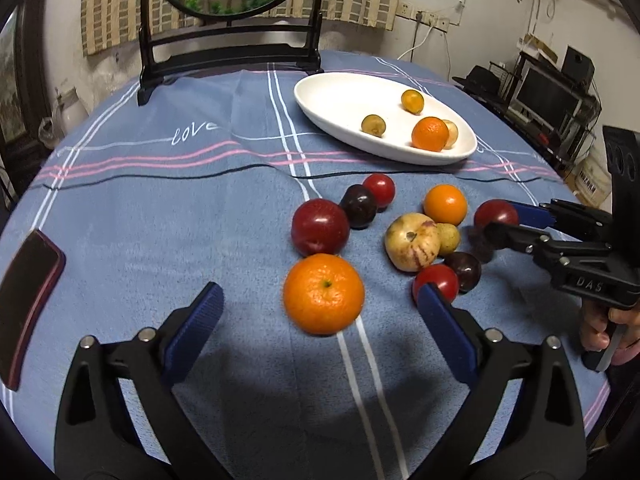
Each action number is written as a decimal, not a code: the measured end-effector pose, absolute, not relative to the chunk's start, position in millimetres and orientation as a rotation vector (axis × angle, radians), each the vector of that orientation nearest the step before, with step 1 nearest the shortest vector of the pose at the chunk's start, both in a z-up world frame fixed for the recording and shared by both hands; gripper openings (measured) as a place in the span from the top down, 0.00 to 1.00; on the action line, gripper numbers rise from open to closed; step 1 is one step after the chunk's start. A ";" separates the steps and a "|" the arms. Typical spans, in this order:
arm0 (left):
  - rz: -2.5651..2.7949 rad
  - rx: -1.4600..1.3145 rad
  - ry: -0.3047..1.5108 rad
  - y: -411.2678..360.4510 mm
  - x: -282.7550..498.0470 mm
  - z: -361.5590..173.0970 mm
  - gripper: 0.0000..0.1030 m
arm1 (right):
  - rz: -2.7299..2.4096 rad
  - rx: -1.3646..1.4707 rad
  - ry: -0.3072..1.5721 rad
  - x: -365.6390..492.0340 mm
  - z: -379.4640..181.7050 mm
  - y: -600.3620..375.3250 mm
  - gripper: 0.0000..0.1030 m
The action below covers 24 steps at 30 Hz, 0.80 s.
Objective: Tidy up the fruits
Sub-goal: 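Grasp the large dark red fruit with the right gripper while the left grasps a tangerine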
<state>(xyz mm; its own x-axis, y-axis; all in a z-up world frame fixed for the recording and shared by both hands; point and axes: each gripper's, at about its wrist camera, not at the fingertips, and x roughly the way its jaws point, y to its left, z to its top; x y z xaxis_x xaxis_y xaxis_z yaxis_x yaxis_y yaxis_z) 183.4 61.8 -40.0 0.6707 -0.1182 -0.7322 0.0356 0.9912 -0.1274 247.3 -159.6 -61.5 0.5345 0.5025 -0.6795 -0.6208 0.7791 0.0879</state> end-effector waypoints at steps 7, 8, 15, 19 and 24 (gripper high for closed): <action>-0.113 -0.122 0.887 60.4 191.7 -48.9 0.31 | 0.651 -0.167 0.776 249.4 -64.4 -160.9 0.59; -0.115 -0.121 0.894 59.6 192.9 -49.9 0.32 | 0.651 -0.168 0.774 248.8 -64.0 -160.9 0.59; -0.106 -0.099 0.926 53.3 200.2 -54.6 0.50 | 0.650 -0.169 0.783 249.4 -64.9 -160.0 0.59; -0.098 -0.091 0.927 52.3 201.3 -54.9 0.53 | 0.653 -0.177 0.786 248.2 -65.7 -159.4 0.59; -0.101 -0.119 0.924 58.3 201.3 -55.0 0.56 | 0.654 -0.176 0.781 247.9 -64.9 -160.1 0.59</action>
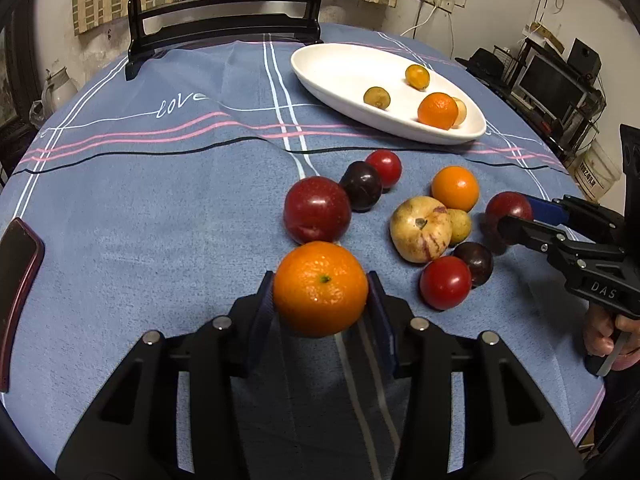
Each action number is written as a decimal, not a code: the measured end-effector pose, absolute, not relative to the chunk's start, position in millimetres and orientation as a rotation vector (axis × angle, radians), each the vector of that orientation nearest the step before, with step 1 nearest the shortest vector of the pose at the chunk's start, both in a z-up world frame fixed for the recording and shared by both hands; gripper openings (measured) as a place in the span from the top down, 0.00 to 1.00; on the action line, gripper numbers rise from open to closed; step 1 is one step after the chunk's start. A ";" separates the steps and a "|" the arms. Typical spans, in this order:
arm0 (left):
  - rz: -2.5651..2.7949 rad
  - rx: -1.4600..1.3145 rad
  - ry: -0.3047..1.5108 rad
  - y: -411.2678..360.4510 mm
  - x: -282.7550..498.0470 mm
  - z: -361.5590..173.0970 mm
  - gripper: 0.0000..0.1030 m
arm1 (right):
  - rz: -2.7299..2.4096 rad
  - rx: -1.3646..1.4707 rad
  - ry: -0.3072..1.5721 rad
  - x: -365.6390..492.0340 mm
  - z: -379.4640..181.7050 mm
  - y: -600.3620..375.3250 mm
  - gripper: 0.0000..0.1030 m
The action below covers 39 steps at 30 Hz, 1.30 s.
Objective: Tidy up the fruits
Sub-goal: 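Grasp the large dark red fruit with the right gripper while the left grasps a tangerine, then carry both fruits onto the white plate and open both grippers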
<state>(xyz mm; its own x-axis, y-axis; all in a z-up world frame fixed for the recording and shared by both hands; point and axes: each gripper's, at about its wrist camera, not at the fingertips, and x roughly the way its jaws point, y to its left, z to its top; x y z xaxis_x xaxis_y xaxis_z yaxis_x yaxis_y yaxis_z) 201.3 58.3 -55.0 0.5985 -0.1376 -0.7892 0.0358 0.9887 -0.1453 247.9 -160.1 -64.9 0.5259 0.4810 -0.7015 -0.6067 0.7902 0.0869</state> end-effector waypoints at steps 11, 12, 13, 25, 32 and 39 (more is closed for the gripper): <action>-0.131 -0.142 0.827 57.4 195.7 -33.3 0.57 | 0.663 -0.100 0.697 248.7 -50.5 -170.7 0.59; -0.152 -0.156 0.822 56.7 199.1 -29.4 0.57 | 0.651 -0.078 0.676 250.5 -47.7 -173.6 0.59; -0.191 -0.180 0.815 55.1 208.1 -21.3 0.57 | 0.628 -0.044 0.643 254.8 -43.4 -178.1 0.59; -0.186 -0.147 0.830 21.1 363.9 18.0 0.56 | 0.406 0.143 0.595 375.8 -36.7 -191.6 0.59; -0.114 -0.167 0.935 23.6 410.9 -14.2 0.56 | 0.397 0.170 0.652 417.9 -50.2 -189.8 0.59; -0.079 -0.173 1.000 27.2 417.8 -29.7 0.54 | 0.427 0.151 0.693 421.8 -54.0 -182.2 0.52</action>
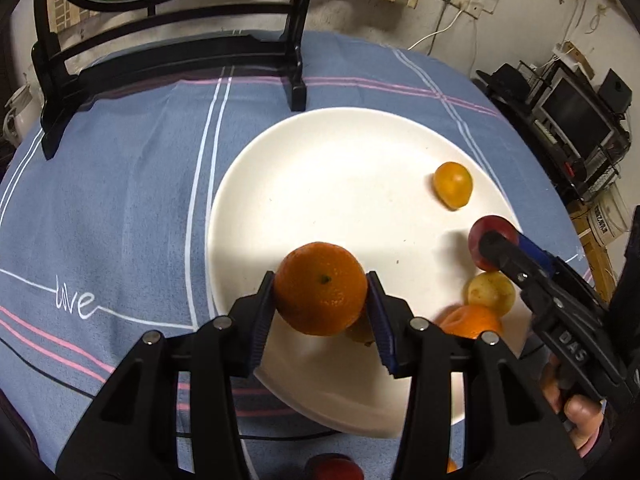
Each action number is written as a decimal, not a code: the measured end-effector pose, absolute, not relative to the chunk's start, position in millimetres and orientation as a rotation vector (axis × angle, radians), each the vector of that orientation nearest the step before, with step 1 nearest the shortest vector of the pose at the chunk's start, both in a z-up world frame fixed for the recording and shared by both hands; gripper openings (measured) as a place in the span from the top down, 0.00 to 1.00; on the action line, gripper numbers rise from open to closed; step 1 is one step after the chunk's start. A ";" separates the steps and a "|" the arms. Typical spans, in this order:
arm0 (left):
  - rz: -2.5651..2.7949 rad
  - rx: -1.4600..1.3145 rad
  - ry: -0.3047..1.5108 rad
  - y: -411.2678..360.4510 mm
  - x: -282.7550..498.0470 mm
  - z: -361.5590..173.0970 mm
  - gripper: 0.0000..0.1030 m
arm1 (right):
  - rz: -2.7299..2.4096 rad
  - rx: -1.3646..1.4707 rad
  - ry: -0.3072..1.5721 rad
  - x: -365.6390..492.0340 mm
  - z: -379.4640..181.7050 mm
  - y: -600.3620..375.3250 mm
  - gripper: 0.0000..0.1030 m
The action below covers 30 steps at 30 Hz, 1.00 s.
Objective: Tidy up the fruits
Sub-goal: 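Carry both fruits onto the white plate and open both grippers, then move both grippers back toward the remaining fruits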
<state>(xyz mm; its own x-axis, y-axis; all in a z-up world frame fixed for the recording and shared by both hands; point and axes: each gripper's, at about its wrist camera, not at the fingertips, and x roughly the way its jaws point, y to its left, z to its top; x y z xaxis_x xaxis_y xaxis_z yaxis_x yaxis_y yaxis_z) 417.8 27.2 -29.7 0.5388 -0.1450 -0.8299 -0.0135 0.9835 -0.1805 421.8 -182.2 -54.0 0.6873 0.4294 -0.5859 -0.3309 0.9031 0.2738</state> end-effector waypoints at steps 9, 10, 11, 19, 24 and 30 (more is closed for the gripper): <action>0.008 -0.080 0.842 32.8 342.6 19.7 0.10 | 0.462 0.117 0.603 371.0 -21.0 -183.4 0.44; 0.011 -0.073 0.831 34.9 330.3 22.1 0.08 | 0.474 0.111 0.604 364.8 -19.7 -181.7 0.44; 0.005 -0.072 0.821 36.8 314.7 23.0 0.08 | 0.501 0.097 0.612 353.7 -18.3 -178.2 0.44; -0.031 -0.178 0.723 56.7 209.1 -6.3 0.07 | 0.645 -0.077 0.701 274.3 -42.3 -163.9 0.44; 0.012 -0.197 0.690 59.9 188.5 -13.4 0.06 | 0.711 -0.166 0.761 246.4 -55.5 -152.0 0.44; 0.103 -0.125 0.664 55.3 187.4 -12.2 0.03 | 0.770 -0.230 0.777 231.9 -58.1 -143.3 0.44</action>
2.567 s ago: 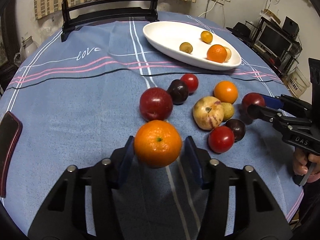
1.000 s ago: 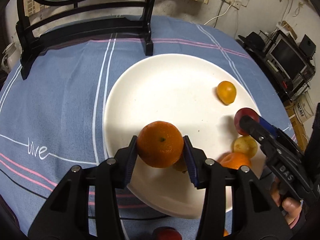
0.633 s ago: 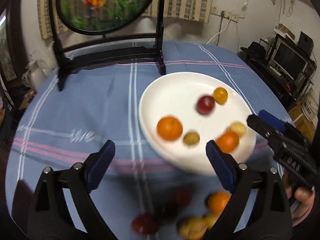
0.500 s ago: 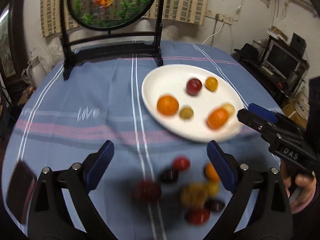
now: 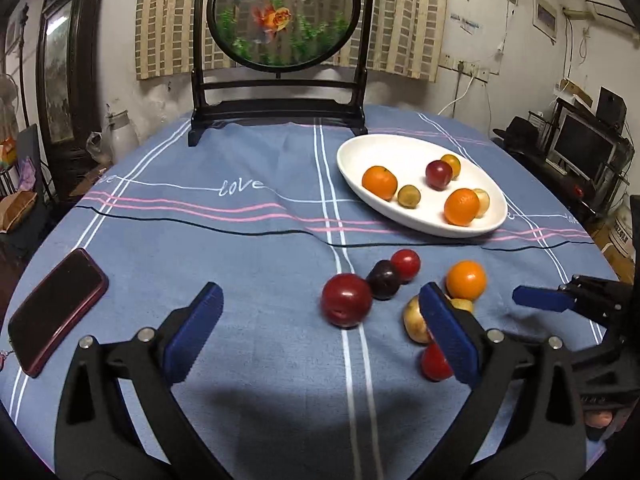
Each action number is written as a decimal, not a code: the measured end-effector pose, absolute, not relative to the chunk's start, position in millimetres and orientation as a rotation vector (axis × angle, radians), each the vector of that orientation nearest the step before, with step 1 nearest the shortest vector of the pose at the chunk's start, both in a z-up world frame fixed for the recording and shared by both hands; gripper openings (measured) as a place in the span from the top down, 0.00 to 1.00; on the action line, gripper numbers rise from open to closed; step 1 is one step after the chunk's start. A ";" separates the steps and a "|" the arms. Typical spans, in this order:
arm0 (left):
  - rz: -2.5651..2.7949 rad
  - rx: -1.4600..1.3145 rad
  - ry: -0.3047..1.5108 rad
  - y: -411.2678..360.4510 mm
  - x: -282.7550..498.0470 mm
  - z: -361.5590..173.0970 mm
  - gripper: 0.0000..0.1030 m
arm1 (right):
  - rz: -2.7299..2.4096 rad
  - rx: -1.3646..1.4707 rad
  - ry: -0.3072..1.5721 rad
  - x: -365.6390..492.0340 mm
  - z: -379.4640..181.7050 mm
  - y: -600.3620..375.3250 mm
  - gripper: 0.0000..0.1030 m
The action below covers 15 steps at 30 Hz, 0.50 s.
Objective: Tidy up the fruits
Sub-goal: 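Move both grippers back toward the remaining fruits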
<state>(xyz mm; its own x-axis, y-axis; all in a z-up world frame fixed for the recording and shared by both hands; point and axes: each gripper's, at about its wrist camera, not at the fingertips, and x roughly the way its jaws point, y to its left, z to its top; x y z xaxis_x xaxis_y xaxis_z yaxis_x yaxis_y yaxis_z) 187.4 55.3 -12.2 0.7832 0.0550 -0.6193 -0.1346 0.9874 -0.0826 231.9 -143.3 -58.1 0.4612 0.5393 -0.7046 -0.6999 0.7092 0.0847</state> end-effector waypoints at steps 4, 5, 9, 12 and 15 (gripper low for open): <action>0.103 -0.135 0.667 58.4 186.5 -13.1 0.03 | 0.778 -0.255 0.825 236.5 -65.6 -136.0 0.53; 0.104 -0.136 0.672 59.0 186.6 -13.8 0.03 | 0.778 -0.256 0.827 234.4 -67.9 -136.0 0.53; 0.083 -0.184 0.687 64.0 186.0 -14.7 0.03 | 0.794 -0.252 0.842 235.0 -70.2 -133.6 0.54; 0.090 -0.191 0.680 64.8 185.0 -14.3 0.03 | 0.805 -0.258 0.854 233.4 -73.5 -131.5 0.54; 0.087 -0.192 0.686 63.6 185.7 -14.8 0.03 | 0.809 -0.257 0.859 234.1 -75.1 -130.2 0.56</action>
<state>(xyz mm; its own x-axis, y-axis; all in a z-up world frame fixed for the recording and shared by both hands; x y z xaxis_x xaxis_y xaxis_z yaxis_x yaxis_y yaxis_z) 185.7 63.6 -14.8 0.7710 0.0166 -0.6366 -0.1427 0.9787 -0.1473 234.1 -130.2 -75.1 0.3846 0.5285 -0.7568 -0.7237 0.6816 0.1082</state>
